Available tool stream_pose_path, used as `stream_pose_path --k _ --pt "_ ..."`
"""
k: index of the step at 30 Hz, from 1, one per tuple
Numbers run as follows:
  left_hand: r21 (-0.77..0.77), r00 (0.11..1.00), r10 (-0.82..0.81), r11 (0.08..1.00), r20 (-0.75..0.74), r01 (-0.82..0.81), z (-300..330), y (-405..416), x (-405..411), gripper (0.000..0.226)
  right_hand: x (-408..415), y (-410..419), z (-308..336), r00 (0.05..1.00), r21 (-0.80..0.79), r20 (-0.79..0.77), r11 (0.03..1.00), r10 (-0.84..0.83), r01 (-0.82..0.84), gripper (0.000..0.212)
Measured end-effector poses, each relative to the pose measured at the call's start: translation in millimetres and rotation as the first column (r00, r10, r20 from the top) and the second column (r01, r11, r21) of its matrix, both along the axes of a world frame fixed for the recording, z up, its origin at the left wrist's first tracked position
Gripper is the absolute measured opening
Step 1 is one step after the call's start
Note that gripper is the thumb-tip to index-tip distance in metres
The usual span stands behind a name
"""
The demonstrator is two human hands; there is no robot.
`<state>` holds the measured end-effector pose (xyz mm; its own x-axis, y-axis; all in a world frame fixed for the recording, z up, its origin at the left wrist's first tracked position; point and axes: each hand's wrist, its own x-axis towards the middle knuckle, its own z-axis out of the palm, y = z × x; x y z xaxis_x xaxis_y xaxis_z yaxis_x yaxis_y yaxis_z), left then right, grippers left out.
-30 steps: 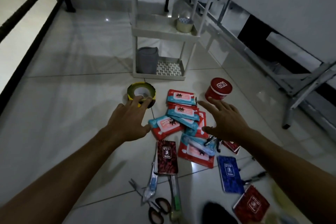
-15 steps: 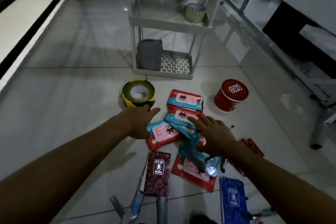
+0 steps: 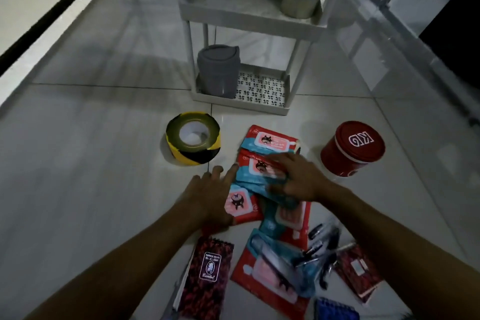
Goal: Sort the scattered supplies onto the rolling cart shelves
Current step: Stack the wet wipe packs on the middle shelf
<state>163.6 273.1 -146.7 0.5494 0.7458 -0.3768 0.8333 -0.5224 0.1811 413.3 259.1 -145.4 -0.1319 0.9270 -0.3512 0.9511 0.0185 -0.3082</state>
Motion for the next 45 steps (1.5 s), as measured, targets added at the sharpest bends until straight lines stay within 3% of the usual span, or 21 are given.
stream_pose_path --k 4,8,14,24,30,34,38,43,45 --pt "0.219 0.996 -0.021 0.976 0.085 0.002 -9.9 8.3 16.0 0.101 16.5 53.5 -9.0 0.996 0.009 0.087 0.999 -0.033 0.033 0.102" --pt "0.282 0.988 -0.031 0.959 0.154 -0.014 -24.5 16.1 22.7 0.099 21.3 84.7 -28.3 0.995 -0.079 0.093 0.997 0.025 -0.018 0.122" --pt "0.269 0.978 0.003 0.961 0.209 -0.061 -42.8 23.1 24.2 0.091 27.0 105.3 -49.5 0.990 -0.063 0.071 0.990 -0.124 0.129 0.090" --pt "0.307 0.978 0.035 0.947 0.205 -0.098 -36.5 16.7 30.6 0.087 12.0 77.8 -21.9 0.996 -0.290 -0.047 0.955 -0.073 0.056 0.106" --pt "0.218 0.969 0.044 0.971 0.244 -0.099 -32.2 13.5 26.9 0.096 -2.9 58.8 -12.2 0.998 -0.337 -0.037 0.941 -0.049 0.033 0.081" --pt "0.134 0.968 0.051 0.987 0.246 -0.087 -22.1 21.2 8.1 0.109 -8.9 51.1 -11.3 0.999 -0.355 -0.009 0.934 -0.042 0.036 0.086" --pt "0.136 0.990 0.049 0.988 0.133 -0.068 -13.4 22.7 -8.5 0.118 -12.5 46.7 -13.4 0.995 -0.288 0.100 0.957 -0.019 0.047 0.083" --pt "0.159 0.994 0.047 0.985 0.099 -0.062 -8.0 19.5 -15.8 0.118 -14.9 34.5 -10.2 0.986 -0.307 -0.091 0.946 -0.139 0.105 0.077" --pt "0.150 0.991 0.058 0.986 0.118 -0.076 -6.4 18.7 -14.6 0.118 -16.7 29.5 -10.0 0.988 -0.265 -0.070 0.957 -0.138 0.115 0.084"
